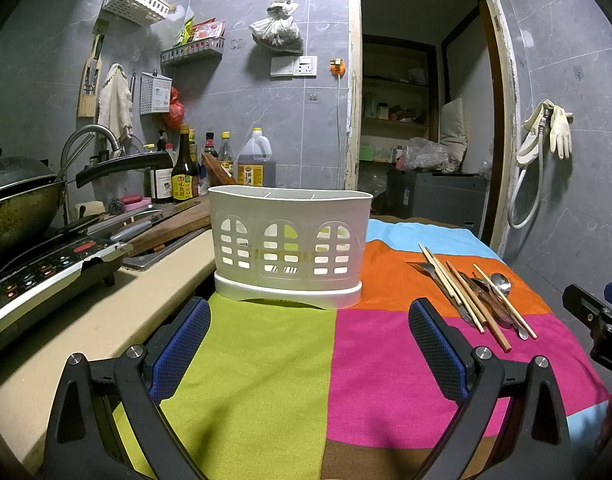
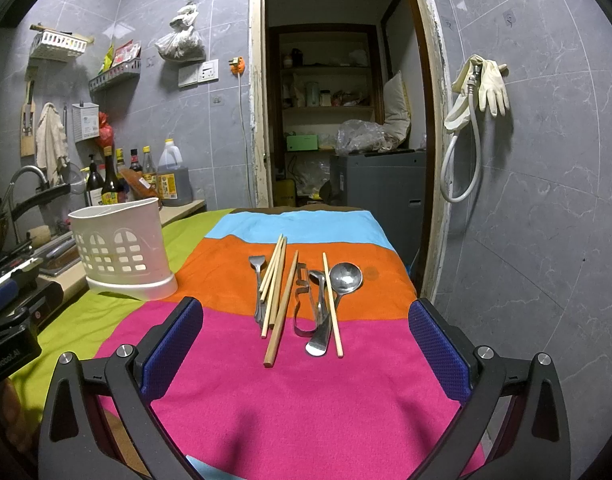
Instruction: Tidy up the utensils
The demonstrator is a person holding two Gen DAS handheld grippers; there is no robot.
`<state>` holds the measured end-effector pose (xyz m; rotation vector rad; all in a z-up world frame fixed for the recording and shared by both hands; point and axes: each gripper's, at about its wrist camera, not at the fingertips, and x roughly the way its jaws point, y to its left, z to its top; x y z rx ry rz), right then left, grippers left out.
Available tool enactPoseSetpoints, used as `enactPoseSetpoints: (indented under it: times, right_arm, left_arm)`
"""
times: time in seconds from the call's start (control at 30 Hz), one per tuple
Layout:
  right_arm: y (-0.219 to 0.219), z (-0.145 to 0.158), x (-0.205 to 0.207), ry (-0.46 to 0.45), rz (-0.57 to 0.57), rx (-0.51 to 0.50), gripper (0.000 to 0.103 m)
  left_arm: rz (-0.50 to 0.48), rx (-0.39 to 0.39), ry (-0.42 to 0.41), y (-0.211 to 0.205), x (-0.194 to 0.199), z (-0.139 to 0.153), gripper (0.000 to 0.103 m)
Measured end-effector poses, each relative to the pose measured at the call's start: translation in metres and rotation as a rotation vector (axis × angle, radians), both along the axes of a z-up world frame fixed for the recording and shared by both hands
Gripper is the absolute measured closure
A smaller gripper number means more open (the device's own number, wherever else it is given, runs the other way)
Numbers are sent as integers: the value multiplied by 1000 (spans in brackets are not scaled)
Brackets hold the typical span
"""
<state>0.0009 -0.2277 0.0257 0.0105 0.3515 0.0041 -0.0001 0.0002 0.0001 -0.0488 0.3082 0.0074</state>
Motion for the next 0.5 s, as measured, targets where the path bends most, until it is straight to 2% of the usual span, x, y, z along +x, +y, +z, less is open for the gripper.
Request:
enactPoseSetpoints:
  times: [0.5]
  right_arm:
    - [0, 0, -1, 1, 0, 0, 0]
  left_arm:
    - [1, -1, 2, -1, 0, 0, 6]
